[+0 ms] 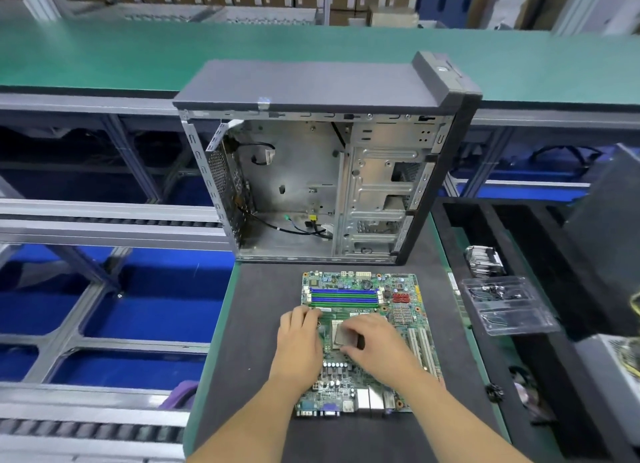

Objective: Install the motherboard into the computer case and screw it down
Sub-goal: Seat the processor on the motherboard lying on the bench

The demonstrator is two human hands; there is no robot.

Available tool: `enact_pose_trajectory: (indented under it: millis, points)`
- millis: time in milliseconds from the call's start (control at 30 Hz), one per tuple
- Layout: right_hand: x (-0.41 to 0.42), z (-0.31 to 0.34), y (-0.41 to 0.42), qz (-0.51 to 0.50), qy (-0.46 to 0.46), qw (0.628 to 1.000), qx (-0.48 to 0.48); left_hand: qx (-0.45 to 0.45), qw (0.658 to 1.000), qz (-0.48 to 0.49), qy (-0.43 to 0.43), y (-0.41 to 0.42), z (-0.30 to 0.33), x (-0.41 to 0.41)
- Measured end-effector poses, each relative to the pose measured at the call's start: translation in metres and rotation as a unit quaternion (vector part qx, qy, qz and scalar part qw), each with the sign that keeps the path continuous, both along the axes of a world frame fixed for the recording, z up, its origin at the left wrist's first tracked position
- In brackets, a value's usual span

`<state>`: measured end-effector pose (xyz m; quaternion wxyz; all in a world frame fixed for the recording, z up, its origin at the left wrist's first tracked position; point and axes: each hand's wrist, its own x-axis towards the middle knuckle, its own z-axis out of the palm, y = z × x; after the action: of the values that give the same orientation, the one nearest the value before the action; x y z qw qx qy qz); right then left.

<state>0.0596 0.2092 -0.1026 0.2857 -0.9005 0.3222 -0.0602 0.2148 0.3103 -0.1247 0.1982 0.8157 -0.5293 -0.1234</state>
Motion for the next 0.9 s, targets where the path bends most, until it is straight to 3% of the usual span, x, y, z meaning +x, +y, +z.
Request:
enact_pose_trajectory:
  millis: [333,567,900]
  points:
    - [0.002,-0.008,0.012,-0.073,-0.028,0.997,-0.013,-0.024,0.999,-0.014,-0.034,0.002,-0.001,0.013]
    - [0.004,-0.011,0.008,-0.06,0.006,0.998,0.007,0.002,0.984,-0.155,-0.086,0.003,0.007,0.015]
    - [-0.011,-0.011,0.001,-0.006,0.041,0.999,-0.026,-0.005,0.993,-0.094,-0.064,0.01,0.008,0.022]
